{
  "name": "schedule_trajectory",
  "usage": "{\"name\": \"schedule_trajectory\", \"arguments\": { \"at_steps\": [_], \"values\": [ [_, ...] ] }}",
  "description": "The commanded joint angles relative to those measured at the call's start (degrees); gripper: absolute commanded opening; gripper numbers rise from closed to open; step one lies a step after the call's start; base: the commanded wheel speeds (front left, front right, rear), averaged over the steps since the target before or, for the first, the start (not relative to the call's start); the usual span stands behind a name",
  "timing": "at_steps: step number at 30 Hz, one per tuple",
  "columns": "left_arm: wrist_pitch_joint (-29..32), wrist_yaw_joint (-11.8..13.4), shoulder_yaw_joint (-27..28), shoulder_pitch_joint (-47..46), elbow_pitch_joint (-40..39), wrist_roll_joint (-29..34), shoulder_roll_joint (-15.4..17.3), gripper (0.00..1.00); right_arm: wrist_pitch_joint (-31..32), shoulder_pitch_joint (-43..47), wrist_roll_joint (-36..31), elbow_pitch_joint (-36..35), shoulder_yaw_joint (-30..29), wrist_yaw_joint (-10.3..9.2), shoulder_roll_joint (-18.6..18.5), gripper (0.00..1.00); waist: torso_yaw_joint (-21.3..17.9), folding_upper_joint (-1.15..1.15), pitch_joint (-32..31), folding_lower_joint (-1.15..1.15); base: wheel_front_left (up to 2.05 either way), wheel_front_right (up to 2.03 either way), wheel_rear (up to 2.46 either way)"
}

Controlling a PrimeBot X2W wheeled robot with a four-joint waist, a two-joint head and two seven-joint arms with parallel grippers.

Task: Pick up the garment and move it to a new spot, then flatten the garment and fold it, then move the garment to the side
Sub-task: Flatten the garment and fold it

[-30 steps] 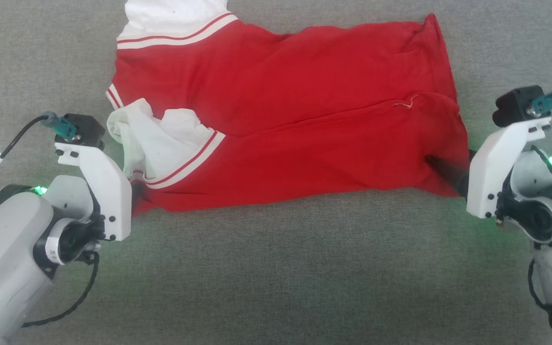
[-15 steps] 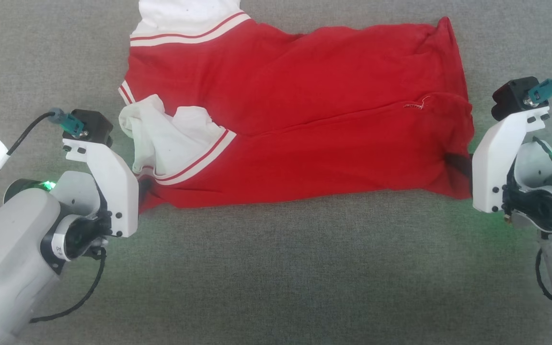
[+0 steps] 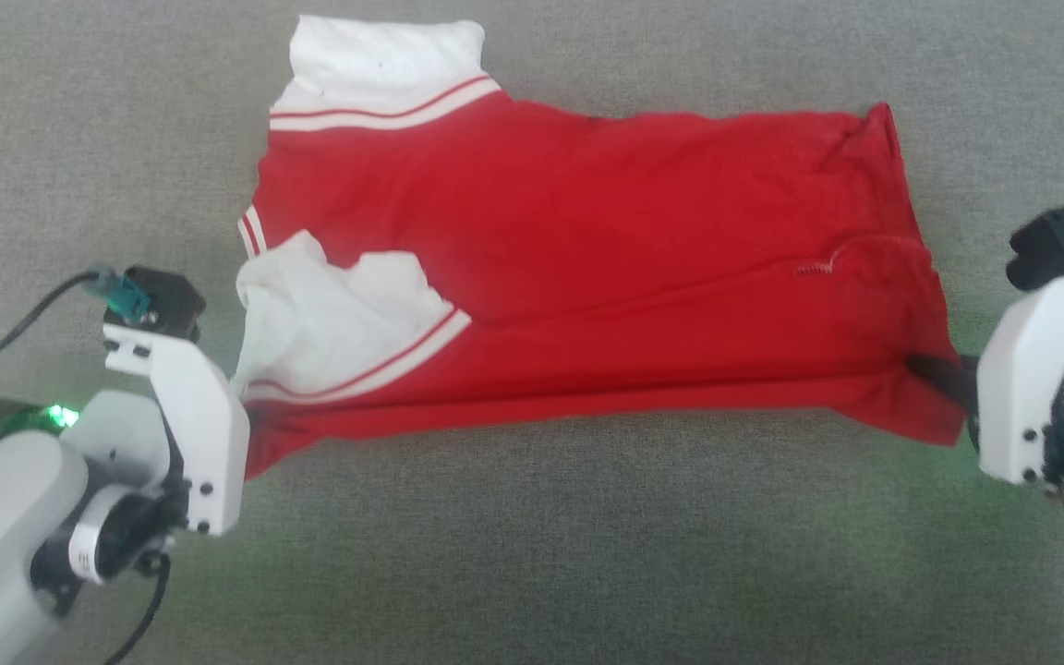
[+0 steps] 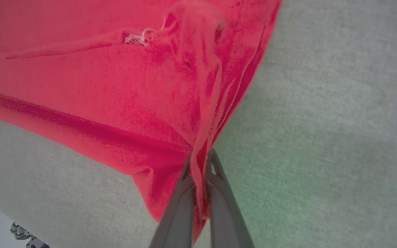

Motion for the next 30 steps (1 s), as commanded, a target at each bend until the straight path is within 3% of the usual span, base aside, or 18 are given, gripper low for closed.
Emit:
{"name": "schedule_trajectory", "arguments": {
  "at_steps": [1,8,14,15,16,17,18,19,20,21,30],
  "values": [
    [0.43,0.92,0.10,1.40,-0.95,-0.29,0.94,0.00,0.72,1.37,0.28,-1.02,-0.90,-0.09,-0.42,0.00,-0.03,0.00,0.03,0.00,0.00,0.00,0.00],
    [0.21,5.17,0.34,7.16,-6.99,-1.79,4.36,0.00,3.37,8.56,-0.54,-7.16,-5.36,-0.10,1.63,0.00,-0.42,0.00,0.28,0.00,0.00,0.00,0.00],
    [-1.05,4.13,-1.51,9.88,-5.62,-2.10,2.16,0.00,1.58,11.56,-1.68,-5.74,-5.17,-0.10,4.25,0.00,-0.80,0.00,0.50,0.00,0.00,0.00,0.00],
    [-1.43,3.75,-1.71,9.83,-4.68,-2.00,1.53,0.02,1.00,11.45,-1.81,-4.77,-4.59,-0.10,4.69,0.00,-0.92,0.00,0.49,0.00,0.00,0.00,0.00],
    [-1.67,3.17,-2.04,9.61,-3.58,-1.65,1.07,0.16,0.33,11.25,-2.07,-3.87,-3.97,-0.10,5.13,0.00,-1.03,0.00,0.45,0.00,0.00,0.00,0.00],
    [-1.95,2.77,-2.33,9.38,-2.50,-1.47,0.51,0.51,-0.45,10.79,-2.26,-2.73,-3.37,-0.09,5.28,0.20,-1.13,0.00,0.36,0.00,0.00,0.00,0.00],
    [-2.02,2.33,-2.48,9.30,-1.53,-1.51,-0.07,0.79,-1.26,10.42,-2.30,-1.65,-2.85,-0.10,5.16,0.31,-1.22,0.00,0.23,0.00,0.00,0.00,0.00],
    [-2.09,1.92,-2.54,9.18,-0.74,-1.68,-0.43,1.00,-1.83,10.15,-2.63,-0.47,-2.14,-0.10,4.86,0.44,-1.28,0.00,0.07,0.00,0.00,0.00,0.00],
    [-2.02,1.66,-2.52,8.87,-0.08,-1.74,-0.50,1.00,-2.43,9.83,-2.62,0.23,-1.42,-0.10,4.83,0.80,-1.36,0.00,-0.15,0.00,0.00,0.00,0.00],
    [-1.85,1.52,-2.48,8.57,0.41,-1.72,-0.38,1.00,-3.13,9.55,-2.30,0.76,-1.10,-0.10,5.03,1.00,-1.43,0.00,-0.40,0.00,0.00,0.00,0.00],
    [0.49,1.99,-0.18,4.93,-4.53,-0.81,4.60,1.00,-8.87,7.92,-0.55,-0.43,-1.09,-0.07,3.71,1.00,-2.40,0.00,-2.81,0.00,0.00,0.00,0.00]
  ]
}}
